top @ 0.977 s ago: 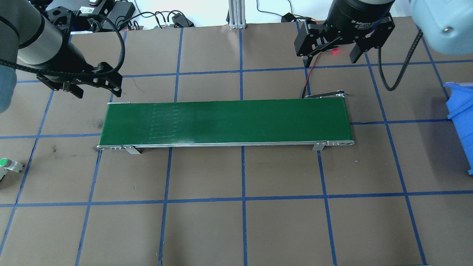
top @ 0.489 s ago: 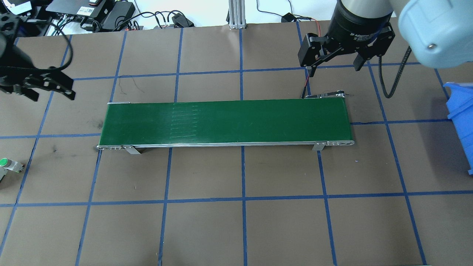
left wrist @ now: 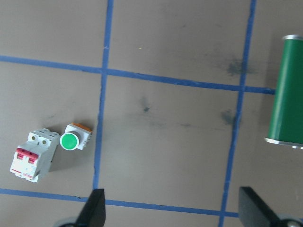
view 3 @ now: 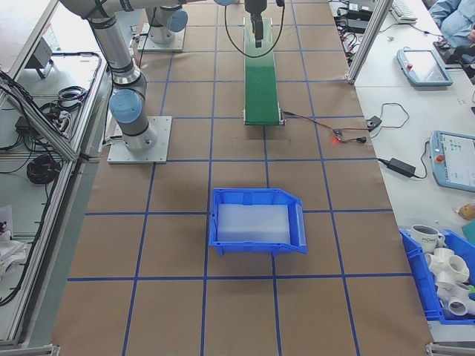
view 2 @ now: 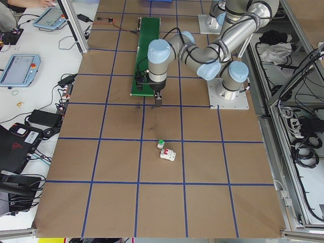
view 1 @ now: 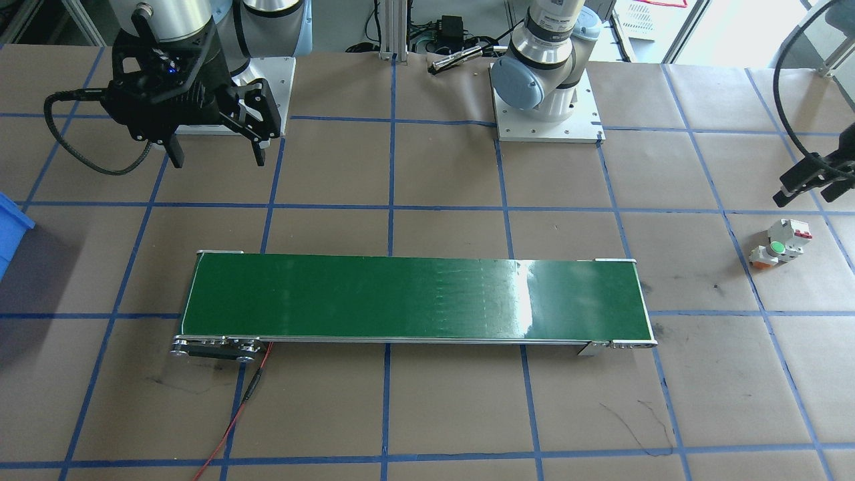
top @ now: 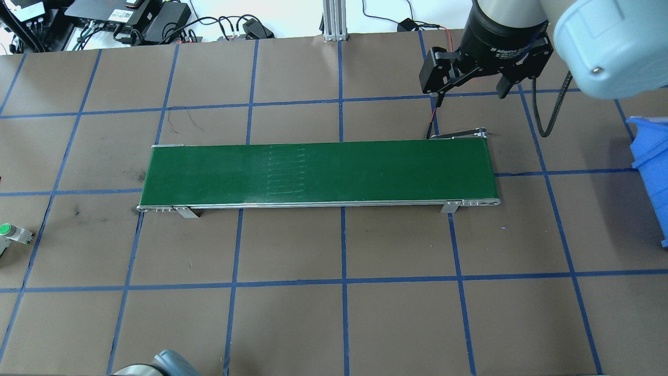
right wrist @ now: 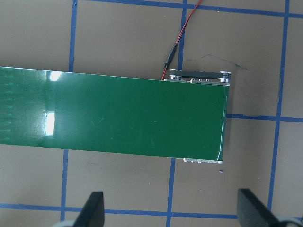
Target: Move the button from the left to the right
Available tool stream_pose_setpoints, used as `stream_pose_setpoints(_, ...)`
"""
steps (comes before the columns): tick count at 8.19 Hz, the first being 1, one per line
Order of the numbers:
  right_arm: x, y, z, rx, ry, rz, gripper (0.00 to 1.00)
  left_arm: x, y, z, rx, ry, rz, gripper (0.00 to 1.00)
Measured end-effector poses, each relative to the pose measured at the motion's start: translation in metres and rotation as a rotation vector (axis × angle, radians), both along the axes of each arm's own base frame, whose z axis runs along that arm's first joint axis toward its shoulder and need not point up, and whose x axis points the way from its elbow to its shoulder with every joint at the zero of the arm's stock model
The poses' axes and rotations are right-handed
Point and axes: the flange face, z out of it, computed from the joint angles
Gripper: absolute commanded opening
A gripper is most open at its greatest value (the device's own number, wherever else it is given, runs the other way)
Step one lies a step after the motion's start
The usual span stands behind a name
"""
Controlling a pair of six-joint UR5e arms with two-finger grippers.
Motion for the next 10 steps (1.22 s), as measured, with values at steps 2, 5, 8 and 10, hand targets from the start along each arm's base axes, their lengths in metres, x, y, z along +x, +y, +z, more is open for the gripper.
stream_pose_setpoints(2, 0.001, -0.003, 0.000, -0.018, -0.012, -0.001, 1.00, 0.065, -0.005, -0.063, -0.004, -0.004, -0.049, 1.00)
stream_pose_setpoints(5, 0.003, -0.011, -0.003, -0.040, -0.023, 0.001, 1.00, 0.102, -0.017, -0.140, 0.003, 0.024, -0.096, 1.00)
stream_pose_setpoints(8, 0.003, -0.013, -0.005, -0.039, -0.018, -0.001, 1.00, 0.107, -0.022, -0.169, 0.006, 0.042, -0.189, 1.00)
stream_pose_setpoints(10, 0.003, -0.015, -0.007, -0.035, -0.018, -0.002, 1.00, 0.103, -0.025, -0.173, -0.014, 0.069, -0.243, 1.00)
